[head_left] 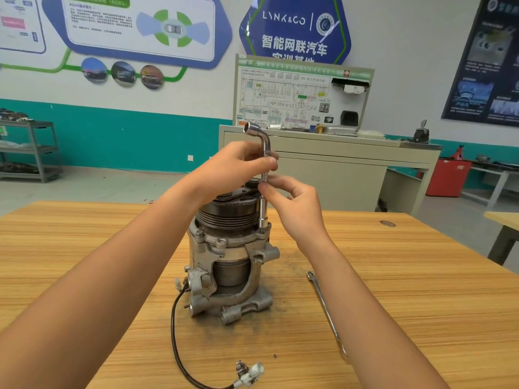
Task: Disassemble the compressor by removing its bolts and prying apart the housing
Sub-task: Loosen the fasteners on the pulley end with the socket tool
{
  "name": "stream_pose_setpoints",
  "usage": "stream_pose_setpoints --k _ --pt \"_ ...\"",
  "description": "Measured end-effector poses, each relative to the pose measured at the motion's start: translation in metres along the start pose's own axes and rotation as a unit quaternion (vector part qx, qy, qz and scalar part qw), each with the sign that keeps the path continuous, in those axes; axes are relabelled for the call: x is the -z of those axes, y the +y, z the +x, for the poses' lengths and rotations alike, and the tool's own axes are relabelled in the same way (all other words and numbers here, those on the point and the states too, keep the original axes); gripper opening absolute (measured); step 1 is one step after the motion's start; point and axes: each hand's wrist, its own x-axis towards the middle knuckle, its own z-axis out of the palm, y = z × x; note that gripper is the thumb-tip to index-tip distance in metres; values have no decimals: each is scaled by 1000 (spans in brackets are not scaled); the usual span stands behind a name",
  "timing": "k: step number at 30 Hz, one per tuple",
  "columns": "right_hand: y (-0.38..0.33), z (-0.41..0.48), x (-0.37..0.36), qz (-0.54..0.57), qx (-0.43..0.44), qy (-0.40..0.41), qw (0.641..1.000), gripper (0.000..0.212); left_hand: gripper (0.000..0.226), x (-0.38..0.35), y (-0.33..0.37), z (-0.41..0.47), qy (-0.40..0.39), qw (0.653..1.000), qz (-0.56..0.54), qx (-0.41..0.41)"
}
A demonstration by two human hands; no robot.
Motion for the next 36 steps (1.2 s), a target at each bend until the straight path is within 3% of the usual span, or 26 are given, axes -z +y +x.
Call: stream_pose_setpoints --k 3,9,16,19,22,24,27,32,36 --pt "1 1 0 11 -13 -16 1000 8 16 3 0 -3 2 999 -40 1" --pt "-1 -3 -2 -23 -12 10 1000 9 10 -7 -2 -2 104 994 1 -24" --pt "-3 0 3 -6 -9 -29 1000 7 20 5 2 -5 -41 999 -20 9" --pt "-3 1 5 6 -19 -23 1000 1 18 6 0 -4 -32 999 -28 9" --pt "-1 0 3 -9 -9 24 1000 7 6 1 -1 -3 15 1000 -20 3" --pt "-1 0 2 -17 2 40 999 11 11 -1 -3 -2 44 999 -20 -1" --pt "-2 1 2 -22 11 18 1000 10 6 -1 -1 -3 26 999 -29 -4" --pt "-1 3 2 17 -21 -13 1000 11 21 5 -2 -4 -10 1000 -13 13" --pt "-3 0 0 14 -30 -6 999 12 12 1 -3 -4 23 999 -26 13"
